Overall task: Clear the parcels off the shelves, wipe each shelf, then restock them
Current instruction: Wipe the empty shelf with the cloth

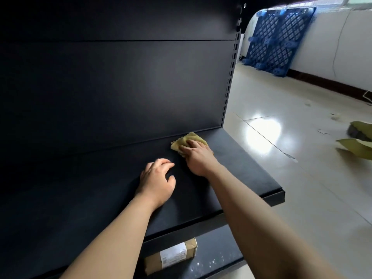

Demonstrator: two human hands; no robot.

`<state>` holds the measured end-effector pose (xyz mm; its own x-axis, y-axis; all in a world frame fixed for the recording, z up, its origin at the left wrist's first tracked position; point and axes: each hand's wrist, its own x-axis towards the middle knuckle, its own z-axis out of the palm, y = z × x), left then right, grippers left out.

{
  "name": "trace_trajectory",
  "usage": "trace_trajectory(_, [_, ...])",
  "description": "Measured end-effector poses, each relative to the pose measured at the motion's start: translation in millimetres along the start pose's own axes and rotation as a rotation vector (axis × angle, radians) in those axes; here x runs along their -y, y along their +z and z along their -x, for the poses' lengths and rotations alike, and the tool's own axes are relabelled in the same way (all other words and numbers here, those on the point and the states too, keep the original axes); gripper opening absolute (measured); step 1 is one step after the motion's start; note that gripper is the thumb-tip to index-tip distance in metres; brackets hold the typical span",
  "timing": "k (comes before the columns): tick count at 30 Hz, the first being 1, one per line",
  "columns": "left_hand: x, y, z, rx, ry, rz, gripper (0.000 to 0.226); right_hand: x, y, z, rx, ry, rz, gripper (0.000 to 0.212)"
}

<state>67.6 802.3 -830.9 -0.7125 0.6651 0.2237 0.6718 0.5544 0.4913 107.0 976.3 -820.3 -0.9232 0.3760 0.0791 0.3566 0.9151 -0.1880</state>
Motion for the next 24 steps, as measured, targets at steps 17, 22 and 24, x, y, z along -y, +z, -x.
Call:
trace_trajectory(17, [1,3,-3,-0.015,0.014,-0.044,0.041,-97,-24,-8,0.05,0.475,0.001,0.052])
trace_trajectory(22, [-1,3,-4,-0.006,0.006,-0.065,0.041,-93,-28,35,0.022,0.487,0.043,0.048])
trace_trajectory(24, [0,4,-4,-0.011,0.002,-0.061,0.041,-90,-27,51,0.0,0.488,0.056,0.047])
